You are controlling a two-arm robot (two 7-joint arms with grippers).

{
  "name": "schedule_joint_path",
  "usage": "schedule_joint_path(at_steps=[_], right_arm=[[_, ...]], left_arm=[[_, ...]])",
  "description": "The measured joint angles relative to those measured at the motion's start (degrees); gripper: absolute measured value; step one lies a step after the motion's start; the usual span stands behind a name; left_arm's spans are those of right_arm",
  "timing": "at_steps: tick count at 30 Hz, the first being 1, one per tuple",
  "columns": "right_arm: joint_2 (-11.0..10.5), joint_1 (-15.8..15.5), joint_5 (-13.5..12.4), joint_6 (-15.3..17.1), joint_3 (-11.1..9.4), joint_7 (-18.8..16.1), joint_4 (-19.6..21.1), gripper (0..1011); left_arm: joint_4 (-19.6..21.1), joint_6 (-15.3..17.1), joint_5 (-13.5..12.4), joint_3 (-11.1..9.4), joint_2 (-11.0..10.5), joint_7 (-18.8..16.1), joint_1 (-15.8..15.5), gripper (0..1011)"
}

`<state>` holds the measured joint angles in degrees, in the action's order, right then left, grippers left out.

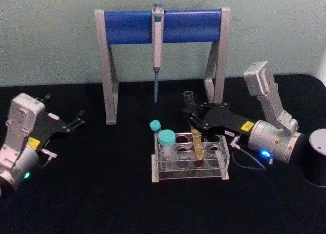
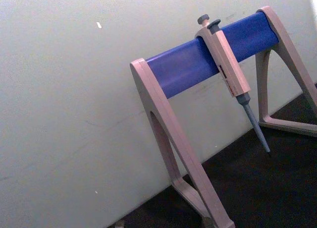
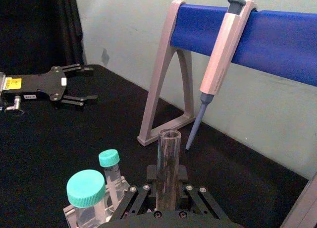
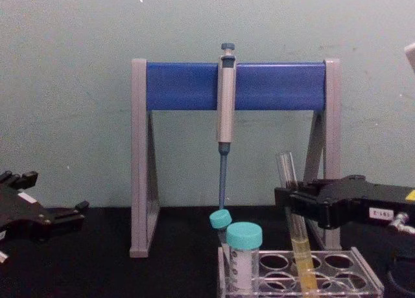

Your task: Pick up the test tube from the test tube rack, shake it, then place it back into the test tube rack.

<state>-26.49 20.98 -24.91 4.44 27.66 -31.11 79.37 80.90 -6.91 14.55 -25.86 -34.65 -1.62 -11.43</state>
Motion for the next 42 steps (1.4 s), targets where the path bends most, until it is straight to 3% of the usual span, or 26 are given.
schedule_joint_path(at_steps=[10, 23, 32, 36, 42], right_arm=[[0.0, -0.2, -0.2, -0.2, -0.2, -0.3, 0.1, 230], [-1.2, -1.3, -6.3, -1.0, -3.4, -2.1, 3.8, 230], [-1.1, -1.6, -9.5, -7.2, -6.1, -2.5, 5.8, 230], [-0.4, -1.1, -9.3, -9.9, -6.5, -2.0, 5.1, 230], [1.1, -0.4, -6.4, -13.1, -6.7, 0.0, 3.3, 230]], left_arm=[[0.0, 0.0, 0.0, 0.0, 0.0, 0.0, 0.0, 1001], [0.0, 0.0, 0.0, 0.0, 0.0, 0.0, 0.0, 1001], [0.0, 0.0, 0.0, 0.0, 0.0, 0.0, 0.0, 1001], [0.0, 0.0, 0.0, 0.0, 0.0, 0.0, 0.0, 1001], [0.0, 0.0, 0.0, 0.0, 0.0, 0.0, 0.0, 1001]])
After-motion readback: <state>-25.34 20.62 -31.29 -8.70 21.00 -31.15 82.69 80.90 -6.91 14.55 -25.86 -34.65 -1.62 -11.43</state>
